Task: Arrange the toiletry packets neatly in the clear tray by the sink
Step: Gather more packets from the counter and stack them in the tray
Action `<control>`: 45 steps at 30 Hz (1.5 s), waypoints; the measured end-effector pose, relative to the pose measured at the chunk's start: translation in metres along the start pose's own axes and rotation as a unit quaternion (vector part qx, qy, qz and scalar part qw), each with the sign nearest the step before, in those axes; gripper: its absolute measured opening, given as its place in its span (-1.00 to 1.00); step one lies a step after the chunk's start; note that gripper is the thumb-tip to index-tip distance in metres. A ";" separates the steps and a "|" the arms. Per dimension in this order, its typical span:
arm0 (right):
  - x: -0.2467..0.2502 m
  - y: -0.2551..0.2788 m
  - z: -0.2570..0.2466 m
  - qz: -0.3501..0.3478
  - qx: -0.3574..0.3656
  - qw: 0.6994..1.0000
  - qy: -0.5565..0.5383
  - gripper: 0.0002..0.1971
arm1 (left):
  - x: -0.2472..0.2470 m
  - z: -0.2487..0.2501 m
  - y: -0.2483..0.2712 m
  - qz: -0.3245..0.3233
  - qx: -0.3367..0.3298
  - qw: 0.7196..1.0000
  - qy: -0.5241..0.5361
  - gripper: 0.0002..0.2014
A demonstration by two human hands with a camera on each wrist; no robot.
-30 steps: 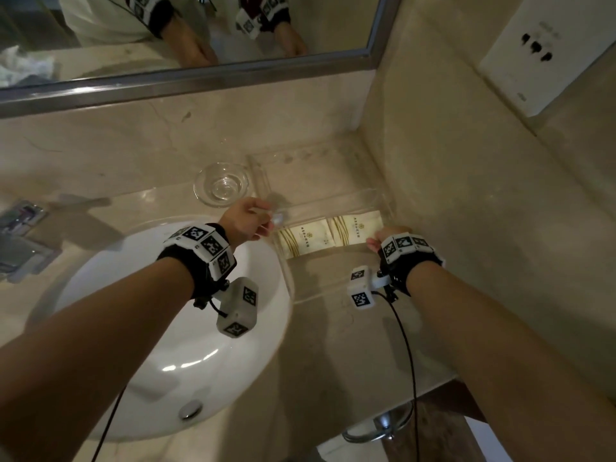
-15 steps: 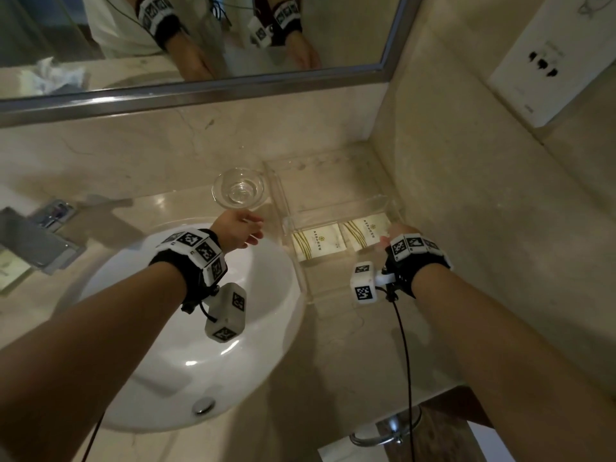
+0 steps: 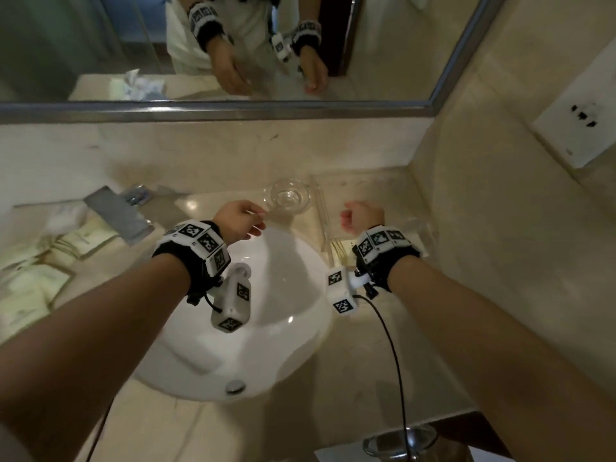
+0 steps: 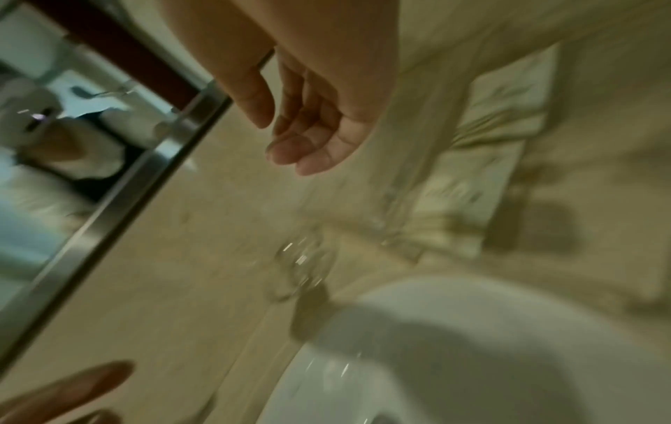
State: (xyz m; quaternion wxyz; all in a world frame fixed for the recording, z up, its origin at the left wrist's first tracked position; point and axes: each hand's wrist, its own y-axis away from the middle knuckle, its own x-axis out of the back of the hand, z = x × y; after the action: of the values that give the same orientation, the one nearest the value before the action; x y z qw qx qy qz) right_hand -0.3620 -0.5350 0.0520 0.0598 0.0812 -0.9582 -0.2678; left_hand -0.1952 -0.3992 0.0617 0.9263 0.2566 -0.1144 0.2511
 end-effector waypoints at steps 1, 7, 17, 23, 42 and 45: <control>-0.024 0.009 0.000 -0.027 0.020 0.999 0.017 -0.72 | 0.017 -0.007 0.006 0.019 0.003 1.000 0.005 -0.76; -0.140 0.066 0.019 -0.123 0.087 0.986 0.077 -0.69 | 0.122 -0.066 0.050 0.134 0.035 0.989 0.044 -0.75; -0.283 0.185 0.088 -0.344 0.129 0.906 0.209 -0.82 | 0.254 -0.195 0.146 0.294 0.156 0.940 0.079 -0.91; -0.335 0.212 0.137 -0.391 0.098 0.838 0.367 -0.89 | 0.273 -0.255 0.157 0.304 0.210 0.926 0.077 -0.81; -0.413 0.212 0.193 -0.362 0.170 0.643 0.653 -0.64 | 0.291 -0.303 0.140 0.253 0.226 0.927 0.163 -0.64; -0.413 0.211 0.187 -0.417 0.160 0.661 0.603 -0.74 | 0.297 -0.303 0.133 0.257 0.228 0.926 0.158 -0.61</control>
State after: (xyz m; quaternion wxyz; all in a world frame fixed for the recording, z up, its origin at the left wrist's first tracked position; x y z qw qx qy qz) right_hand -0.0129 -0.1854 -0.0262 0.4927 0.6241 -0.6064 0.0002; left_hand 0.0124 -0.0185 -0.0364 0.7524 0.3800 0.0314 0.5371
